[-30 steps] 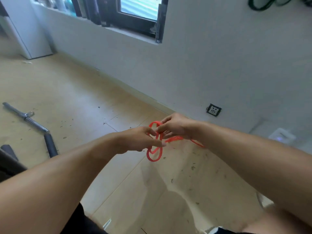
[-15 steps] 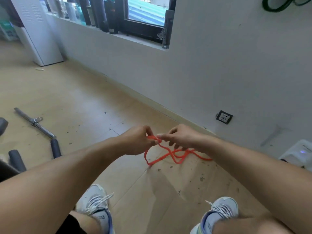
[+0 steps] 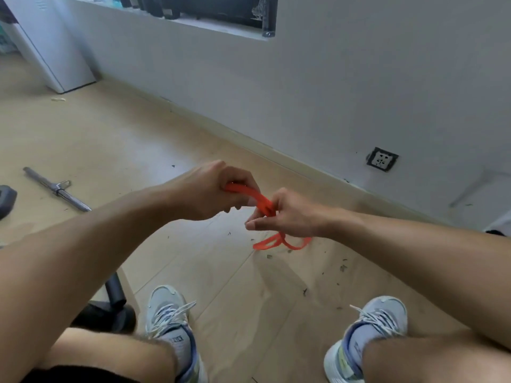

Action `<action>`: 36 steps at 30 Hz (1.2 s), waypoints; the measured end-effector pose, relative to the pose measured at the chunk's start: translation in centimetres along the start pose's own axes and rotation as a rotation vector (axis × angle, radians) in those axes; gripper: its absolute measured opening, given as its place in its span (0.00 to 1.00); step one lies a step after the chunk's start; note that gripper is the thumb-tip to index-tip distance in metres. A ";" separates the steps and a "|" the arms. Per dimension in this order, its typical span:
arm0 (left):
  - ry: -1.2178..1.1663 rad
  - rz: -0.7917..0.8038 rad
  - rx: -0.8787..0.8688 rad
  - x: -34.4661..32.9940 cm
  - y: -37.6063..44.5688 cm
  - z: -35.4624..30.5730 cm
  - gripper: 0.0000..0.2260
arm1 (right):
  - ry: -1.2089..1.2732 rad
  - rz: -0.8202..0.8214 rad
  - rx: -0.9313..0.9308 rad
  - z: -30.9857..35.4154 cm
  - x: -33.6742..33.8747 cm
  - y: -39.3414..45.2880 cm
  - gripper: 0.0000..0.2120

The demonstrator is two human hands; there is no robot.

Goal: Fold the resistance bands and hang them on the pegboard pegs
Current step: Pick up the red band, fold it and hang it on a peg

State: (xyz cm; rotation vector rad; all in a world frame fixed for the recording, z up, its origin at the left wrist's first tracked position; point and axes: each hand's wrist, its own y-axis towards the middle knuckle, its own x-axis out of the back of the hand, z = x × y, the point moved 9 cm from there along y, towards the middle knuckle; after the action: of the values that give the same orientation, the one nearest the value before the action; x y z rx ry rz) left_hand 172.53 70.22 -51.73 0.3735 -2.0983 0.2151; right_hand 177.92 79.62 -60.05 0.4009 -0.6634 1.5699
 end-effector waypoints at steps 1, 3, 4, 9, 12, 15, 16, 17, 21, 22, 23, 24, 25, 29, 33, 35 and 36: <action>0.016 -0.034 0.007 0.4 -0.1 0.4 0.02 | 0.017 -0.048 0.007 -0.2 0.4 -0.1 0.09; 0.064 -0.083 0.042 0.9 -0.4 1.3 0.03 | -0.026 -0.147 0.024 -0.1 1.2 -0.4 0.10; 0.088 -0.105 0.061 1.2 -0.6 1.6 0.04 | -0.110 -0.211 0.029 0.0 1.7 -0.6 0.11; 0.187 -0.224 0.077 2.6 -1.2 1.0 0.05 | -0.589 -0.411 -0.021 1.5 3.3 -1.5 0.21; 0.313 -0.274 0.105 3.2 -1.6 1.0 0.08 | -0.621 -0.362 -0.198 0.7 3.4 -1.5 0.28; 0.437 -0.291 0.137 3.3 -1.8 1.2 0.10 | -0.763 -0.354 -0.226 1.4 3.3 -1.5 0.28; 0.463 -0.300 0.147 3.4 -1.8 1.3 0.10 | -0.805 -0.347 -0.212 1.9 3.1 -1.4 0.28; 0.482 -0.316 0.156 3.6 -1.9 1.3 0.10 | -0.834 -0.336 -0.195 2.3 2.9 -1.3 0.28; 0.521 -0.441 0.162 4.9 -2.4 0.8 0.10 | -0.713 -0.295 -0.192 2.1 1.8 -1.0 0.24; 0.519 -0.486 0.144 5.3 -2.6 0.4 0.09 | -0.532 -0.263 -0.211 1.3 1.4 -0.9 0.22; 0.514 -0.527 0.123 5.7 -2.7 0.0 0.09 | -0.318 -0.210 -0.235 0.4 0.7 -0.7 0.19; 0.507 -0.557 0.103 5.9 -2.9 -0.5 0.09 | -0.156 -0.154 -0.254 -0.2 -0.1 -0.6 0.18; 0.504 -0.579 0.089 6.0 -3.0 -0.8 0.09 | -0.093 -0.113 -0.259 -0.5 -0.7 -0.6 0.16; 0.512 -0.597 0.116 6.2 -3.2 -0.7 0.09 | -0.215 -0.152 -0.295 -1.8 -0.3 -0.9 0.12; 0.520 -0.537 0.224 5.9 -3.0 0.5 0.08 | -0.745 -0.219 -0.389 -1.7 1.8 -1.4 0.19; 0.541 -0.504 0.278 5.8 -2.9 1.0 0.08 | -0.914 -0.198 -0.383 -1.6 2.5 -1.2 0.23; 0.551 -0.492 0.304 5.9 -2.9 1.3 0.07 | -0.909 -0.166 -0.397 -1.9 2.6 -1.2 0.23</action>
State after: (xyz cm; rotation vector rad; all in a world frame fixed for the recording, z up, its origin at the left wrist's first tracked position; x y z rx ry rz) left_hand 169.61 66.10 -47.38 0.8883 -1.3837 0.3035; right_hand 179.04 82.85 -59.66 0.8506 -1.5593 1.0064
